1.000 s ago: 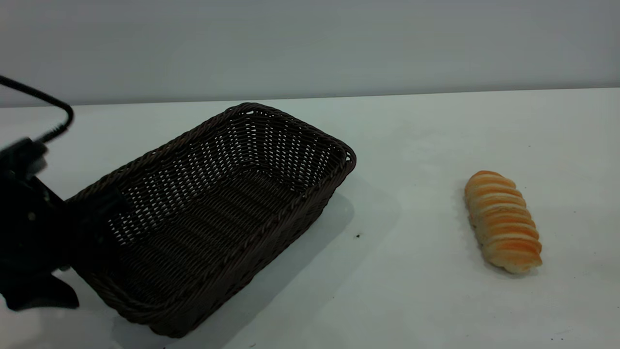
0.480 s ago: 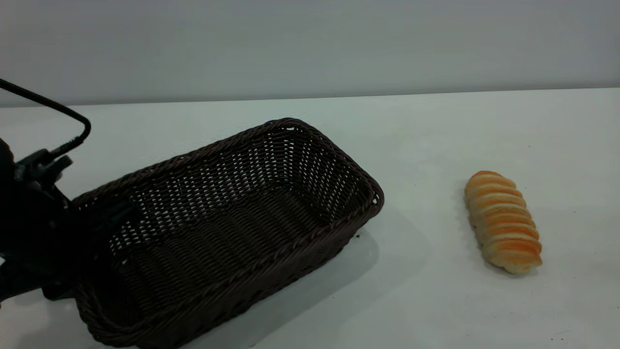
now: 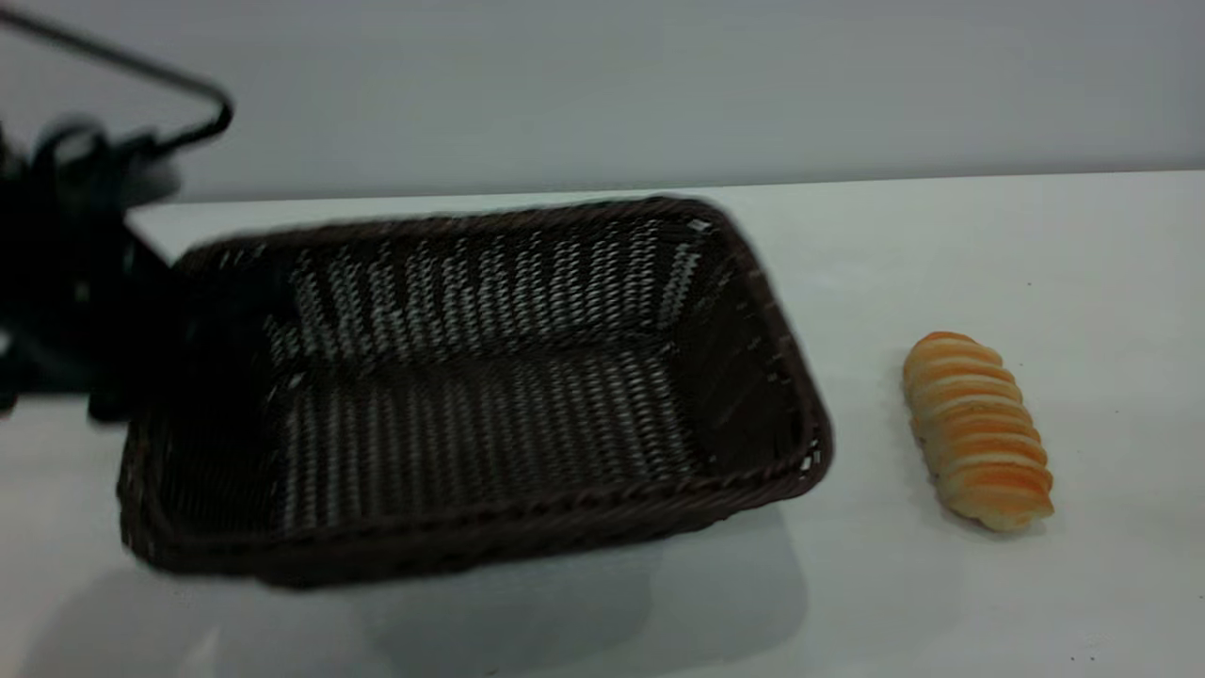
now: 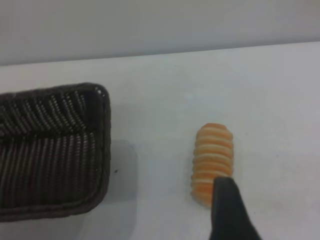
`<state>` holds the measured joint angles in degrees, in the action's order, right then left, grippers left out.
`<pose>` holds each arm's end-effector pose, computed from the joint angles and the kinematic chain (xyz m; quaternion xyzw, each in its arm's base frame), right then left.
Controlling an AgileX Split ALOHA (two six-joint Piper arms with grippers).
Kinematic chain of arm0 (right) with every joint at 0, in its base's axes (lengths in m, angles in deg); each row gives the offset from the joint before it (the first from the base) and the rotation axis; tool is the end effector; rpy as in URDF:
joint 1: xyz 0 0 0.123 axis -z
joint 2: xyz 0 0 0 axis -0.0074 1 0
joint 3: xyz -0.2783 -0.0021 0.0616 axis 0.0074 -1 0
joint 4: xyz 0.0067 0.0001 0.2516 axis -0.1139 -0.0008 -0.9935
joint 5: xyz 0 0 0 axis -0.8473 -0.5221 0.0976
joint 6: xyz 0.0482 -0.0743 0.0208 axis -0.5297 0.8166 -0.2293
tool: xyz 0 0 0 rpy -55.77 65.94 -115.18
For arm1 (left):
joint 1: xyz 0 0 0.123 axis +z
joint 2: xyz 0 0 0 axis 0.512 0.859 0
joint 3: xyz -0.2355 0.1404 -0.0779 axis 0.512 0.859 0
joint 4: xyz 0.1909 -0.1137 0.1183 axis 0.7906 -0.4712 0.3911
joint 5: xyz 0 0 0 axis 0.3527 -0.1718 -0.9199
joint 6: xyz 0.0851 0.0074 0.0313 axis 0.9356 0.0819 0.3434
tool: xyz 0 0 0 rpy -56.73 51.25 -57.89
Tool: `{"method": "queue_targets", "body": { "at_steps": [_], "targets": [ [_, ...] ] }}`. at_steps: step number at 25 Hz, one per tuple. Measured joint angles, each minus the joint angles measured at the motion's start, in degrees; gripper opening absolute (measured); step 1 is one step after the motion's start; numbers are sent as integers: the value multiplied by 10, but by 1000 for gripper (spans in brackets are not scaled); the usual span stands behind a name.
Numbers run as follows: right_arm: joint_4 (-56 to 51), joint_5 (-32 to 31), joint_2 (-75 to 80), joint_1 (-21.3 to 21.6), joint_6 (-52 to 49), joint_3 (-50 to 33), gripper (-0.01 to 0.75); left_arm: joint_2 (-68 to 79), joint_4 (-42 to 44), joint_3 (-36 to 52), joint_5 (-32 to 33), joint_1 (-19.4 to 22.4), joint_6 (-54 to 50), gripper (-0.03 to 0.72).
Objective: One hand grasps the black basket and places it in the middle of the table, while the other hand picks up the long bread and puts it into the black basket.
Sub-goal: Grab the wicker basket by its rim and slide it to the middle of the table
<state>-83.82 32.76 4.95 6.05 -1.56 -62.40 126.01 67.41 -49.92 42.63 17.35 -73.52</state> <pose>0.0463 0.0205 0.2667 0.0093 0.8232 0.1183 0.5552 0.2997 -0.0770 0.1233 -0.1006 0.9642 -0.1086 0.2200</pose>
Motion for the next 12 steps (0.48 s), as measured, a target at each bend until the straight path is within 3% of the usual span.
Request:
{"method": "queue_targets", "body": {
  "at_steps": [3, 12],
  "targets": [
    [0, 0, 0, 0, 0, 0, 419, 1, 3, -38, 43, 0, 27, 136],
    [0, 0, 0, 0, 0, 0, 419, 88, 4, -67, 59, 0, 31, 136]
  ]
}}
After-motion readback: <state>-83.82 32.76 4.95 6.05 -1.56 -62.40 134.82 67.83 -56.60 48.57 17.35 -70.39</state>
